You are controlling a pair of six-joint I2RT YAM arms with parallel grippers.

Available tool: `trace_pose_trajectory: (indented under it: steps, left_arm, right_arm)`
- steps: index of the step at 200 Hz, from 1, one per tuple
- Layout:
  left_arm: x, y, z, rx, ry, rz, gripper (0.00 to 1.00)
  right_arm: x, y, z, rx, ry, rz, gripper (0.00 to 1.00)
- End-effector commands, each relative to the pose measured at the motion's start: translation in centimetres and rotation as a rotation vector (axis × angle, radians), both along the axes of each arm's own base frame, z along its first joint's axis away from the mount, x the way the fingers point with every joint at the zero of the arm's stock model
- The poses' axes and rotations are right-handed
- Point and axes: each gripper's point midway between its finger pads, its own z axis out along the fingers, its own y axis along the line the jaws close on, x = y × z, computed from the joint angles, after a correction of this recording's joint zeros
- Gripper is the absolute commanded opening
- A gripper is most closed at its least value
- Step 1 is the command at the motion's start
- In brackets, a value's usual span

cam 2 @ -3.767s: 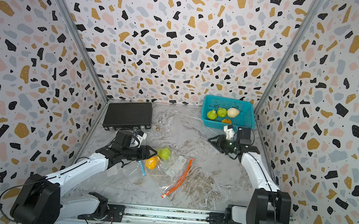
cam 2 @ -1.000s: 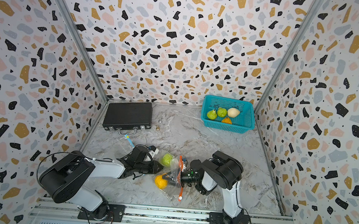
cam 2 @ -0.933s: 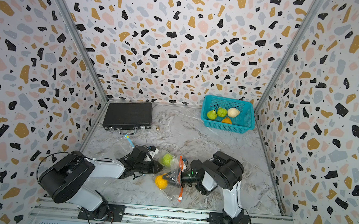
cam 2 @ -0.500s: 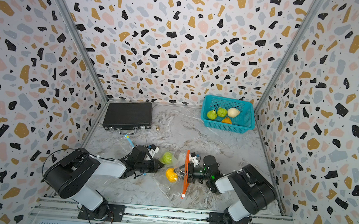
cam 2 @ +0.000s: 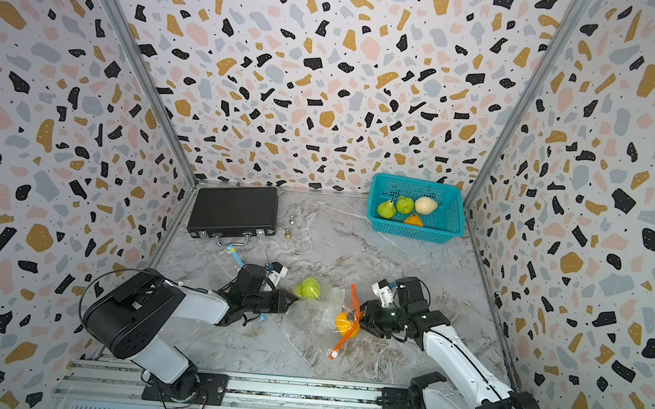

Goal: Open the zip-top bag and take out the pear
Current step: Pick up the pear from the zipper food storage bag, then place the pear in the basket.

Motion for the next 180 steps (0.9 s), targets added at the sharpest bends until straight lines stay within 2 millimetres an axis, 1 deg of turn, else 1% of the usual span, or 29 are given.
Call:
trace_pose_trajectory:
  steps: [1, 19, 38, 52, 64, 81, 97, 108, 119, 131, 138, 154, 164, 167, 172, 174, 180]
  left_arm:
    - [-4.3, 4.8, -6.0, 0.219, 0.218, 0.055, 0.2]
    - [-4.2, 4.7, -5.4, 0.207, 0.207, 0.051, 0.2]
    - [-4.3, 4.4, -4.3, 0.184, 0.195, 0.046, 0.2]
    - [-4.1, 4.1, -3.1, 0.164, 0.176, 0.042, 0.2]
    - [-3.9, 3.7, -2.0, 0.139, 0.16, 0.032, 0.21]
    - [-3.7, 3.2, -0.4, 0.105, 0.141, 0.021, 0.21]
    - [-3.6, 2.9, 1.1, 0.076, 0.124, 0.013, 0.21]
    - [-3.6, 2.7, 2.0, 0.06, 0.113, 0.007, 0.22]
    - [-3.6, 2.6, 2.8, 0.044, 0.103, 0.006, 0.22]
    - [-3.5, 2.6, 4.0, 0.018, 0.086, 0.012, 0.24]
    - [-3.4, 2.6, 4.7, 0.009, 0.076, 0.017, 0.25]
    - [-3.1, 2.4, 6.5, -0.03, 0.053, 0.015, 0.28]
    - [-2.9, 2.4, 7.7, -0.05, 0.04, 0.013, 0.33]
    - [-2.9, 2.3, 8.1, -0.057, 0.034, 0.009, 0.35]
    - [-2.8, 2.3, 8.8, -0.071, 0.024, 0.007, 0.37]
    - [-2.7, 2.3, 9.0, -0.074, 0.019, 0.008, 0.39]
    - [-2.6, 2.3, 9.7, -0.084, 0.003, 0.007, 0.41]
  right_arm:
    - [-1.7, -1.1, 1.2, -0.036, 0.014, 0.066, 0.35]
    - [-1.5, -2.4, 1.0, -0.083, 0.024, 0.053, 0.35]
    - [-0.2, -3.4, 1.9, -0.077, 0.002, -0.002, 0.34]
    - [1.3, -4.3, 2.7, -0.113, -0.034, -0.053, 0.31]
    - [2.8, -5.6, 3.4, -0.208, -0.081, -0.078, 0.32]
    - [5.9, -7.3, 4.6, -0.305, -0.13, -0.125, 0.32]
    - [9.6, -9.0, 6.4, -0.38, -0.187, -0.179, 0.32]
    - [12.7, -10.0, 8.1, -0.397, -0.234, -0.224, 0.32]
    - [16.0, -10.8, 10.4, -0.394, -0.295, -0.264, 0.32]
    - [20.0, -11.9, 12.2, -0.413, -0.344, -0.316, 0.34]
    - [22.4, -12.9, 12.7, -0.424, -0.357, -0.353, 0.36]
    - [28.1, -15.3, 13.3, -0.439, -0.384, -0.458, 0.37]
    - [31.6, -16.8, 12.9, -0.43, -0.387, -0.525, 0.39]
    - [32.6, -17.1, 13.1, -0.421, -0.398, -0.541, 0.39]
    - [34.2, -17.7, 12.6, -0.413, -0.39, -0.561, 0.39]
    - [34.8, -17.8, 12.7, -0.411, -0.396, -0.57, 0.39]
    - [36.7, -18.6, 12.2, -0.42, -0.394, -0.597, 0.42]
